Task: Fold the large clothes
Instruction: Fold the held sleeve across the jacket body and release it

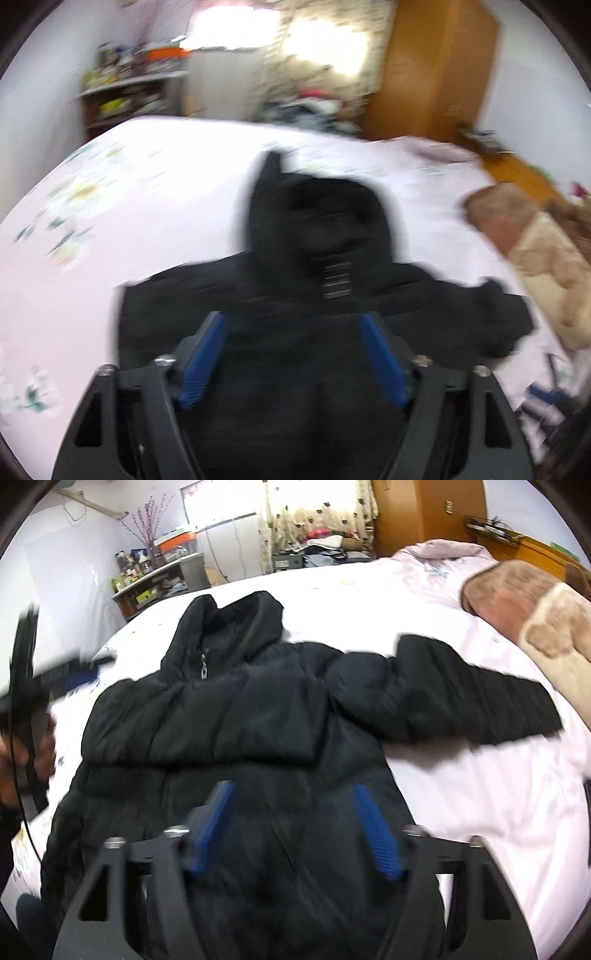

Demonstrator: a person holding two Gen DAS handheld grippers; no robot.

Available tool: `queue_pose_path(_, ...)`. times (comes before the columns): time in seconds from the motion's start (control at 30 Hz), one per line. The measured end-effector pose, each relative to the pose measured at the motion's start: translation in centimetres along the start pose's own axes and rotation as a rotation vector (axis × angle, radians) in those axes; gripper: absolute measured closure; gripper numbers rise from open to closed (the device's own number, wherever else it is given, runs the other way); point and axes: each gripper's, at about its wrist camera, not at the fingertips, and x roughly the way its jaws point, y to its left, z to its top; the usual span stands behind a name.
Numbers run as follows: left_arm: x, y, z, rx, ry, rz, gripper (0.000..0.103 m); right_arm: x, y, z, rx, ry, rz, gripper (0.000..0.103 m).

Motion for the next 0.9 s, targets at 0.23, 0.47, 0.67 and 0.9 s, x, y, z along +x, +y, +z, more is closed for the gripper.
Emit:
queue_pose_path(0.23, 3.6, 8.3, -3.5, -0.125, 0.075, 0.123, 0.052, 12.5, 0.5, 4.5, -0.029, 0.128, -0.020, 0.076)
queue_pose_path(0.47, 5.8, 7.0, -4.9, -0.096, 0.055, 0.135, 0.052, 17.6, 1.0, 5.7, -0.062, 0.151, -0.072, 0.076)
queue_pose_path(0.67, 3.3, 6.8, -3.5, -0.074, 0.035, 0.139, 0.052, 15.1, 1.5, 6.2, -0.076, 0.123, -0.079, 0.076)
queue_pose_path(0.9, 4.8, 7.7, -3.3, -0.042, 0.068, 0.184, 0.051, 14.9, 0.2, 5.2, -0.054, 0.130, -0.066, 0.076)
